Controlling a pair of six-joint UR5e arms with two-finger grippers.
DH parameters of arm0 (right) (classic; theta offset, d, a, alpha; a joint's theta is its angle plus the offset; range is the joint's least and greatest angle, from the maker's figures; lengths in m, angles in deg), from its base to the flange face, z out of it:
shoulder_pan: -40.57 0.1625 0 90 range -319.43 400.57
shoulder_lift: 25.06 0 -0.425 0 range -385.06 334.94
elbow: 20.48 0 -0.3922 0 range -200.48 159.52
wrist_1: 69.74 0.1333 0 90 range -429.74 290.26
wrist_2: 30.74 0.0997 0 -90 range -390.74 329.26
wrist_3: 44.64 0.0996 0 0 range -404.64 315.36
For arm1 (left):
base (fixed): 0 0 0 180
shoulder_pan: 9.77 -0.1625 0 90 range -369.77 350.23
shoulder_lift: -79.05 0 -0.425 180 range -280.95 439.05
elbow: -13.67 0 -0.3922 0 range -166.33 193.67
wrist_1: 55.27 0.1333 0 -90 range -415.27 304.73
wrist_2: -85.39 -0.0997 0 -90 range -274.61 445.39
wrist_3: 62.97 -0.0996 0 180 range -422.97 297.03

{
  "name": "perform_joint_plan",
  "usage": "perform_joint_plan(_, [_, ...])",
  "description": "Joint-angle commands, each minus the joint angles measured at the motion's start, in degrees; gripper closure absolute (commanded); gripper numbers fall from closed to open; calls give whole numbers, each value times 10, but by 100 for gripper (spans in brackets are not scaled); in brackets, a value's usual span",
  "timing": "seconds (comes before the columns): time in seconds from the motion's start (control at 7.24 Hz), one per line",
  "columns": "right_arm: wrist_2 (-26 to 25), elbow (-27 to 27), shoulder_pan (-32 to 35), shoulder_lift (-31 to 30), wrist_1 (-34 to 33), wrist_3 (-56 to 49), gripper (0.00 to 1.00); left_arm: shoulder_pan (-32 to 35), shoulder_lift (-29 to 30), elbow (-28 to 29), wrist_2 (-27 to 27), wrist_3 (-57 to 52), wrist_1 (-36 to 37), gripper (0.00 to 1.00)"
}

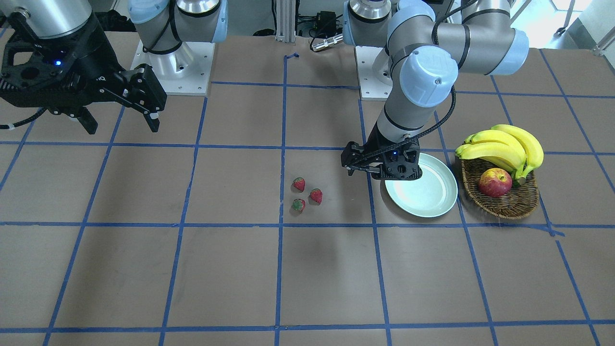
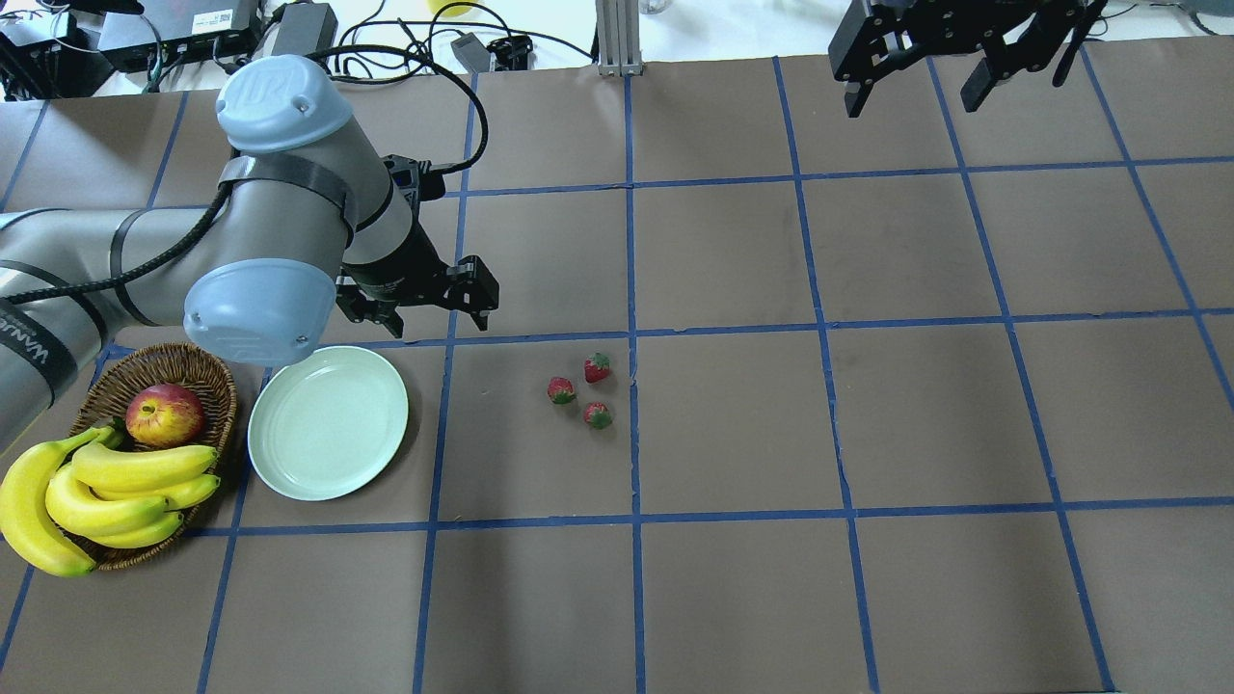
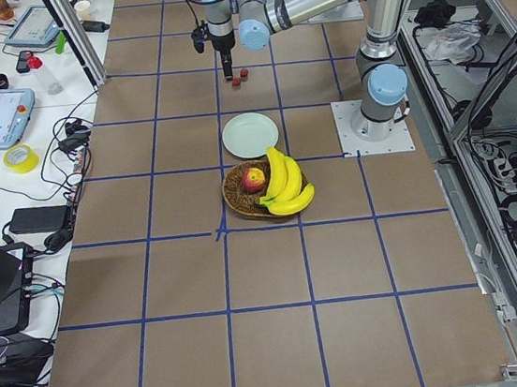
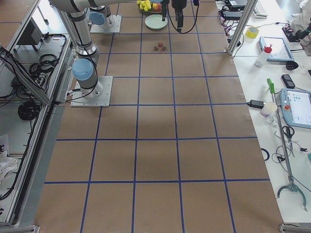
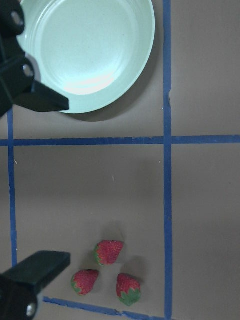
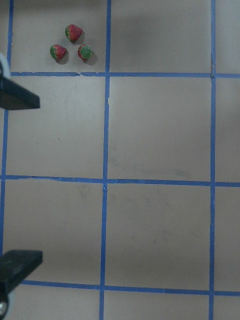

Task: Collect all strawberries into plate
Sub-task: 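Reach the left gripper to the strawberry cluster and grasp one strawberry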

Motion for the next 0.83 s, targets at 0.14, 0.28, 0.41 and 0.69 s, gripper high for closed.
perform_joint_plan(0.14, [2, 0, 0, -2, 0, 1, 0, 23, 35, -21, 17, 34, 49, 0])
perform_joint_plan(0.28, [3, 0, 0, -3, 0, 1, 0, 23, 51, -25, 17, 37, 73, 0])
perform_joint_plan(0.41, [4, 0, 1, -2, 0, 2, 0, 27, 64, -37, 28, 75, 101, 0])
perform_joint_plan(0.69, [4, 1, 1, -3, 0, 2, 0, 38, 83, -60, 39, 167, 114, 0])
